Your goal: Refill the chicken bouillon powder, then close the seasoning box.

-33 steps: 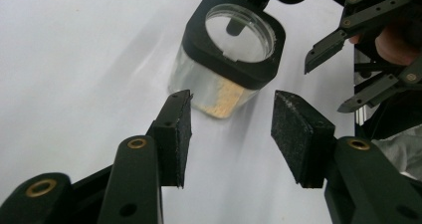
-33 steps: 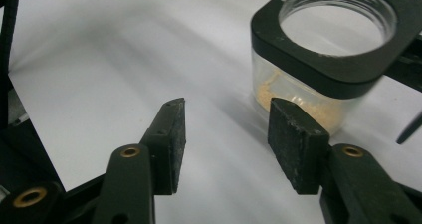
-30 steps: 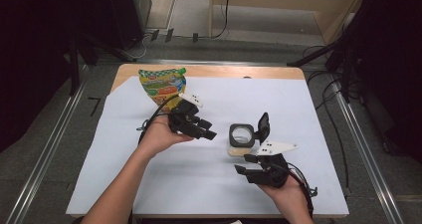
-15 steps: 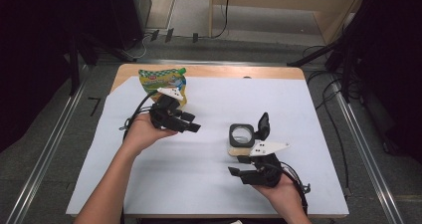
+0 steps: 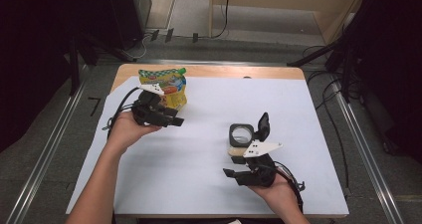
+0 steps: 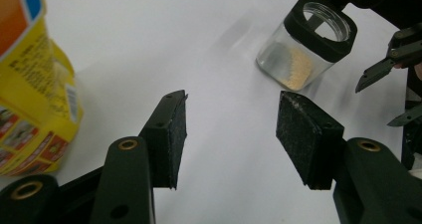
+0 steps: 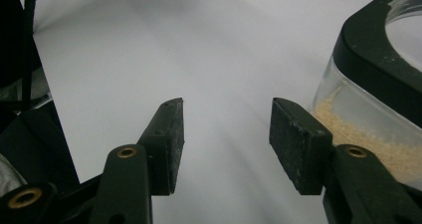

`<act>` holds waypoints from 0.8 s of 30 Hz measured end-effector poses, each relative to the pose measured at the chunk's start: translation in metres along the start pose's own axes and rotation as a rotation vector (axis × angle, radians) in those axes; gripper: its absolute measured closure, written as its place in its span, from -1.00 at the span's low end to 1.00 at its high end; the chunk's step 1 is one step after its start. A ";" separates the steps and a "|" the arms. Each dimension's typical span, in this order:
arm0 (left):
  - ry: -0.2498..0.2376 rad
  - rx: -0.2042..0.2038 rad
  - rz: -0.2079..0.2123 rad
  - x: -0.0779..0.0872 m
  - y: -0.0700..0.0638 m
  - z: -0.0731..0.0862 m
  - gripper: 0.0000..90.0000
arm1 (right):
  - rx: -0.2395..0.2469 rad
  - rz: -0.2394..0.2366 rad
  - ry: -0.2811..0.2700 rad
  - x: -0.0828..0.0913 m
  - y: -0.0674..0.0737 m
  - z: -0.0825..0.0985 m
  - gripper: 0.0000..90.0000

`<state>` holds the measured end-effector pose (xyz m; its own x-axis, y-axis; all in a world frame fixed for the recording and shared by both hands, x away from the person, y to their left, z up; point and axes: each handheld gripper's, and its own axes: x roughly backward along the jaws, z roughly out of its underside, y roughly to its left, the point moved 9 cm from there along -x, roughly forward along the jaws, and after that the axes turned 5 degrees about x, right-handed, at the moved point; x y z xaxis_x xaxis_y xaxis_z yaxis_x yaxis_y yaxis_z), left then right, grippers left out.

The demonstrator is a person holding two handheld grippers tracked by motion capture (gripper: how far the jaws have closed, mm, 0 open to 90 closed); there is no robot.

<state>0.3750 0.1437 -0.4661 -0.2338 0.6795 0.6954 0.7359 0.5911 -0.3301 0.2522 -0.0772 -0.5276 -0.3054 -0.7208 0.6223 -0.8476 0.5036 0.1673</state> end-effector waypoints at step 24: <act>-0.084 0.116 -0.146 0.044 0.073 0.007 0.03 | 0.011 0.000 0.006 -0.004 -0.001 -0.001 0.09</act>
<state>0.4137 0.2201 -0.4641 -0.3881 0.6138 0.6874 0.6133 0.7288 -0.3045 0.2544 -0.0748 -0.5296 -0.3030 -0.7181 0.6266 -0.8521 0.4985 0.1592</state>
